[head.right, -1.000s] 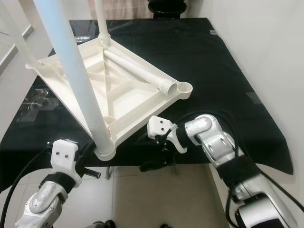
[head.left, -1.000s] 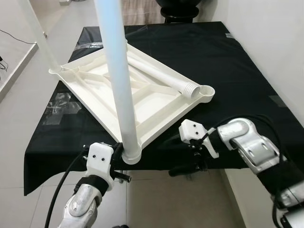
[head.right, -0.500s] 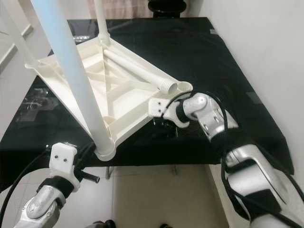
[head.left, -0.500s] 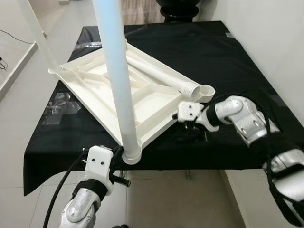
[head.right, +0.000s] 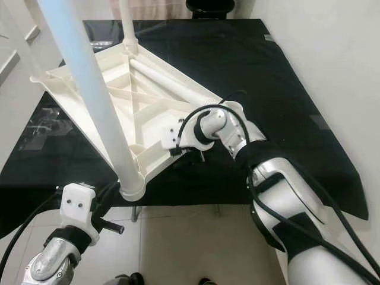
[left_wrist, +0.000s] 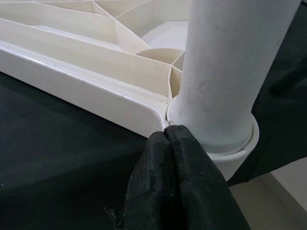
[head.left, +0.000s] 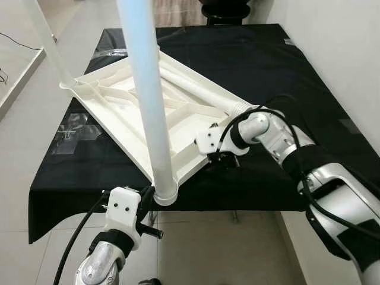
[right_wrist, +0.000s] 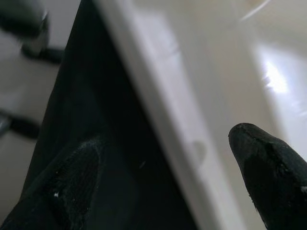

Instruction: Building children table

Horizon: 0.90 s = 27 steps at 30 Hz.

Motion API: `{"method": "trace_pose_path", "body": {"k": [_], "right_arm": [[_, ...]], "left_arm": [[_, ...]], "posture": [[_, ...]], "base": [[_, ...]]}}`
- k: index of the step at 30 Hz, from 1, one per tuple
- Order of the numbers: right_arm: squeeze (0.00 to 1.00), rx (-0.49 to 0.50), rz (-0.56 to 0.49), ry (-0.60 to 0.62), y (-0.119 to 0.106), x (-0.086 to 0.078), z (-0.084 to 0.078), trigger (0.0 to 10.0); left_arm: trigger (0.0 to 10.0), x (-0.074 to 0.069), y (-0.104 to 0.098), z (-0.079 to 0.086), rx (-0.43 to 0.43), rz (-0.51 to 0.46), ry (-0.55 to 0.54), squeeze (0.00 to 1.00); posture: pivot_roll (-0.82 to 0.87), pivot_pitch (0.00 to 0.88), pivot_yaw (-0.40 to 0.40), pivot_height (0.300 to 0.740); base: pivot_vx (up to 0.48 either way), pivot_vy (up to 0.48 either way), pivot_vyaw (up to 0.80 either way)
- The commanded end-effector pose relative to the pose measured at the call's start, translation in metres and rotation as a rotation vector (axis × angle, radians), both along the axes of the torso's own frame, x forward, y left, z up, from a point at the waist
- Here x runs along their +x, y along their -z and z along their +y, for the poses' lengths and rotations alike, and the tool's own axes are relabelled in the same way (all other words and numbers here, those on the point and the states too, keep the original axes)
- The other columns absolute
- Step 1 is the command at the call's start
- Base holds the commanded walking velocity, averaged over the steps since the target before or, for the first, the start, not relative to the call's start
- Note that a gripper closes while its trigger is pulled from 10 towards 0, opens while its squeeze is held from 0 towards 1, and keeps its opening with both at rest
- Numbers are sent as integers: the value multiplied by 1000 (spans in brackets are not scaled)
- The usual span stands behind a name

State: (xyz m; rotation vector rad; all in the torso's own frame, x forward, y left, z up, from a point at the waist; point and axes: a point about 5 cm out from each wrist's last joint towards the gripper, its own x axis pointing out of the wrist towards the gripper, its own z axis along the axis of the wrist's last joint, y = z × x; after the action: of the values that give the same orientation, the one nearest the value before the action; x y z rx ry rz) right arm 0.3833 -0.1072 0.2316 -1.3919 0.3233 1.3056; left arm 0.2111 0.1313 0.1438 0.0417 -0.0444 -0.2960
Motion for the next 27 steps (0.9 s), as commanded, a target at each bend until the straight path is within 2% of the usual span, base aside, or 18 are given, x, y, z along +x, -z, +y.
{"method": "trace_pose_path", "body": {"k": [1,6,7,8,9,20,27], "right_arm": [[0,-56,-6,-15,1,1,3,10000],[0,-84,-30,8,0,4,4,10000],[0,-86,-44,28,0,7,6,9098],[0,-86,-44,28,0,7,6,9098],[0,-96,-49,35,1,8,8,0],[0,-117,-29,35,1,9,11,0],[0,-88,14,54,4,9,9,0]], "left_arm": [[10000,-4,4,-2,12,28,-1,0],[10000,-5,4,-2,10,29,-4,0],[10000,-6,5,-2,9,30,-6,0],[10000,-6,5,-2,9,30,-6,0],[10000,-6,5,-2,8,30,-8,0],[10000,-5,4,-1,12,25,-22,0],[10000,-3,4,0,13,19,-32,0]], "posture": [[58,235,-42,740],[56,235,-46,740],[56,235,-50,740],[56,235,-50,740],[55,236,-51,740],[54,236,-59,740],[53,232,-60,740]], "base": [[0,0,0],[0,0,0],[0,0,0],[0,0,0],[0,0,0],[0,0,0],[0,0,0]]}}
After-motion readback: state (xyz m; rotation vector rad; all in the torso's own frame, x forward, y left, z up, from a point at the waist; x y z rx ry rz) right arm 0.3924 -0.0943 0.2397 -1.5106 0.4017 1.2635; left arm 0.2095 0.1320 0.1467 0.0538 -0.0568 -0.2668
